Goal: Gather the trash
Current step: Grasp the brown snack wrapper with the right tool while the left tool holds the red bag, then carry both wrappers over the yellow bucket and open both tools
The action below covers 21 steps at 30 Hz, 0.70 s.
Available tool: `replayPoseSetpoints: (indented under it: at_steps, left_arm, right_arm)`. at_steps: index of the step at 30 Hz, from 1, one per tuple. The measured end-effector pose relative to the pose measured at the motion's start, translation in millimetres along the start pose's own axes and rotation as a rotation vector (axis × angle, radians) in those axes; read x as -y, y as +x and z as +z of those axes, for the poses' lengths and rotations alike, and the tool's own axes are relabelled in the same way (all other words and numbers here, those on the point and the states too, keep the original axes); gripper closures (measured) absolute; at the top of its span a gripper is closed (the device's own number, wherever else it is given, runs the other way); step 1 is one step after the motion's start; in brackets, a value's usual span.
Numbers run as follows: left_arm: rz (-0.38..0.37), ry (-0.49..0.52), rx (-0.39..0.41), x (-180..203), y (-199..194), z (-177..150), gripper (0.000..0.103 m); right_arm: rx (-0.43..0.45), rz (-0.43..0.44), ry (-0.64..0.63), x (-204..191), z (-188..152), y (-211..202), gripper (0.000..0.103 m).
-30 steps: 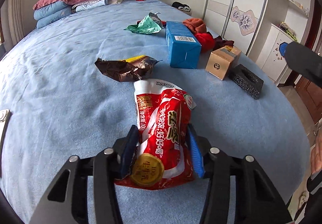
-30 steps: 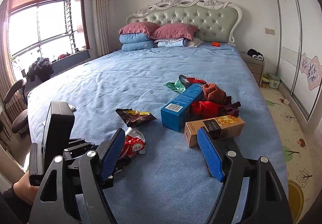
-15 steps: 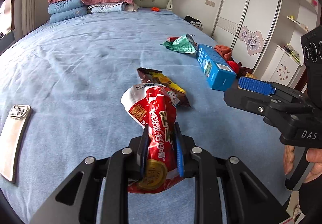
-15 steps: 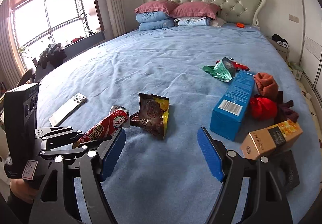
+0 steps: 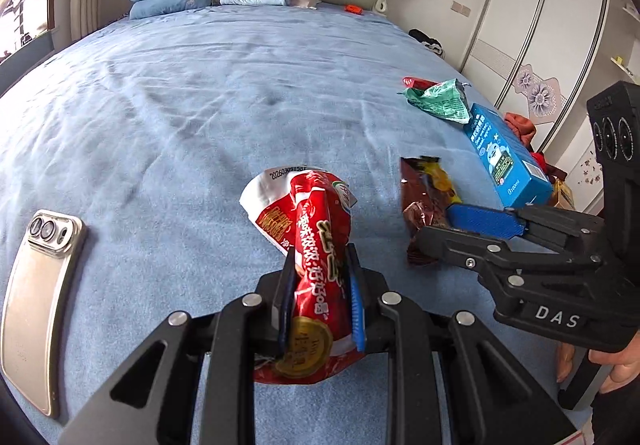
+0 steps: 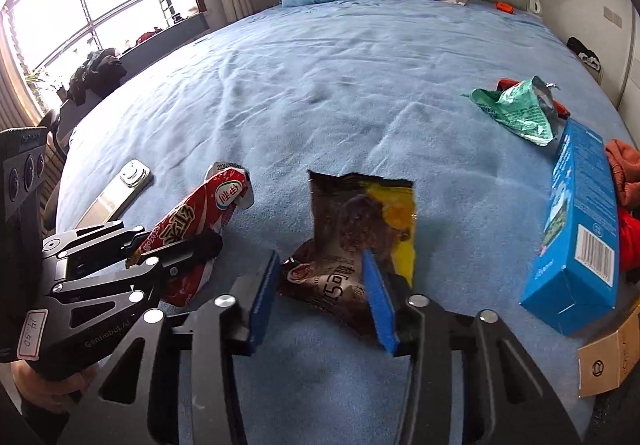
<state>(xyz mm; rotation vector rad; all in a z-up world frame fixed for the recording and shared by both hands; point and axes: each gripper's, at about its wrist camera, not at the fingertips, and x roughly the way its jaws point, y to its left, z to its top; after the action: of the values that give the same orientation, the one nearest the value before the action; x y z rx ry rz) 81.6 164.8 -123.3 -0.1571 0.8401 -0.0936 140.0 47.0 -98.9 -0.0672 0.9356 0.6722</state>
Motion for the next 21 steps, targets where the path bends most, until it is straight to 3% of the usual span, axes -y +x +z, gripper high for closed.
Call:
replayPoseSetpoints:
  at_steps: [4,12,21]
  left_arm:
    - [-0.025,0.002,0.011,6,-4,-1,0.08]
    - [-0.054,0.044,0.032,46,-19,5,0.08]
    - [-0.219,0.186,0.063,148,-46,5,0.08]
  right_arm:
    - [0.029,-0.011,-0.023,-2,-2,-12,0.089]
    - [0.142,-0.03,-0.034,11,-22,-73,0.09]
    - [0.263,-0.101,-0.006,65,-74,-177,0.09]
